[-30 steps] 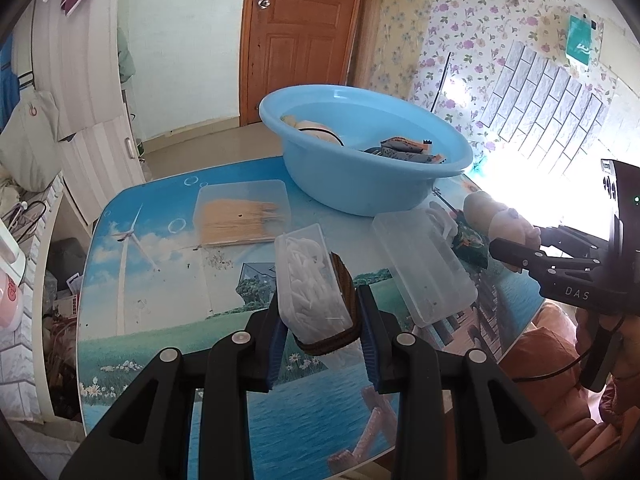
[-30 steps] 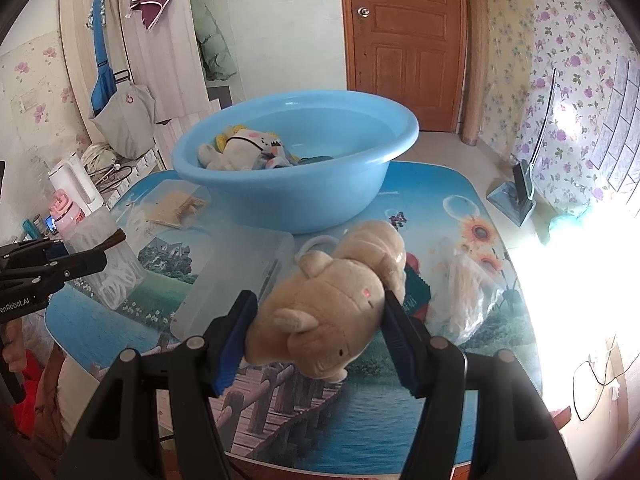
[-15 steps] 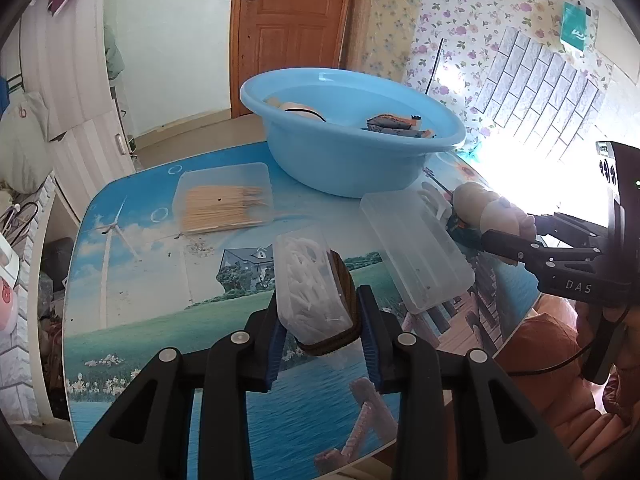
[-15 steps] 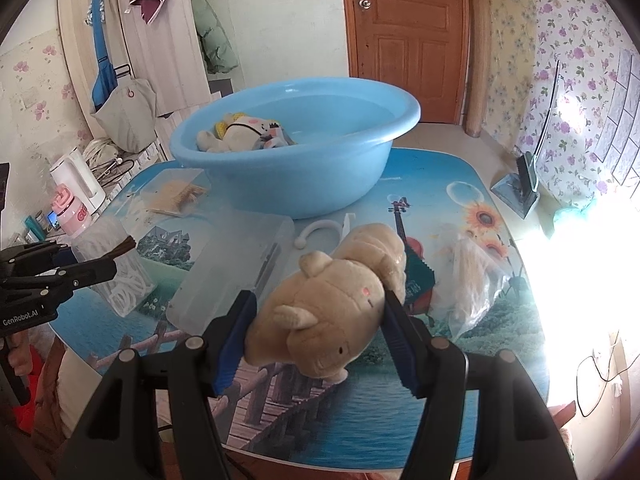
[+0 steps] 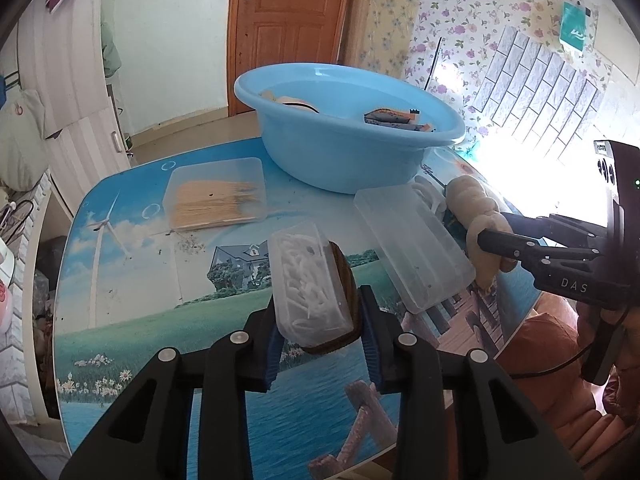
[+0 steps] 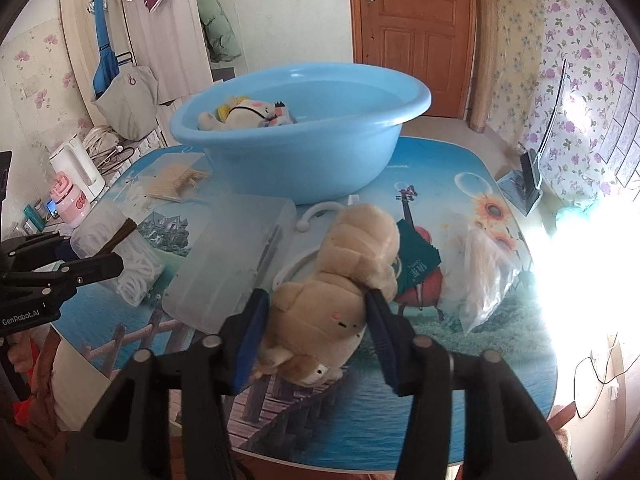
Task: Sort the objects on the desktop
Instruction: 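Lift the cotton-swab bag with the left tool while the right carries the plush pig toward the basin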
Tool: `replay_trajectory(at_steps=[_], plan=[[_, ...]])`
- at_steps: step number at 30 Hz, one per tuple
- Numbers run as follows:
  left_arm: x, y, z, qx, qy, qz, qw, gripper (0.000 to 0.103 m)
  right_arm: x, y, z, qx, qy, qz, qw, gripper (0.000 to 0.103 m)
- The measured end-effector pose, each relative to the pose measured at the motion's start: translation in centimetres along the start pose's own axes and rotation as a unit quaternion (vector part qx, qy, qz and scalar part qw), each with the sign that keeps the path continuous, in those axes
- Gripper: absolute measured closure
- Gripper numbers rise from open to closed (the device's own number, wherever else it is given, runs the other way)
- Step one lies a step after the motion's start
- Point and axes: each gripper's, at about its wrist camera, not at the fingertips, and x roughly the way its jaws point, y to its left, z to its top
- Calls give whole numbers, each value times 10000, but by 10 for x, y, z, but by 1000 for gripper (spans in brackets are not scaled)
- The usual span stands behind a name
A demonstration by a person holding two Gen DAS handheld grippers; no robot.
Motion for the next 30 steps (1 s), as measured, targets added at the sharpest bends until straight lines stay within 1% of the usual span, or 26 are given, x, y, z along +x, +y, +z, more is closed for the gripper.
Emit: replay_trajectory(at_steps=[10, 16, 24, 30], plan=[[-26, 13, 12, -255, -425, 54, 9988, 71, -20, -3, 7, 108, -472, 67, 9988, 56], [-38, 18, 18, -316, -563, 120, 9978, 71, -38, 0, 16, 65, -810, 54, 9967, 56], [-48, 14, 31, -273, -733, 95, 9969, 71, -53, -4, 26, 91, -1105, 96, 9938, 56], [-50, 6, 52, -170, -867, 22, 9961, 71, -59, 1, 38, 8, -1323, 182, 9910, 56]])
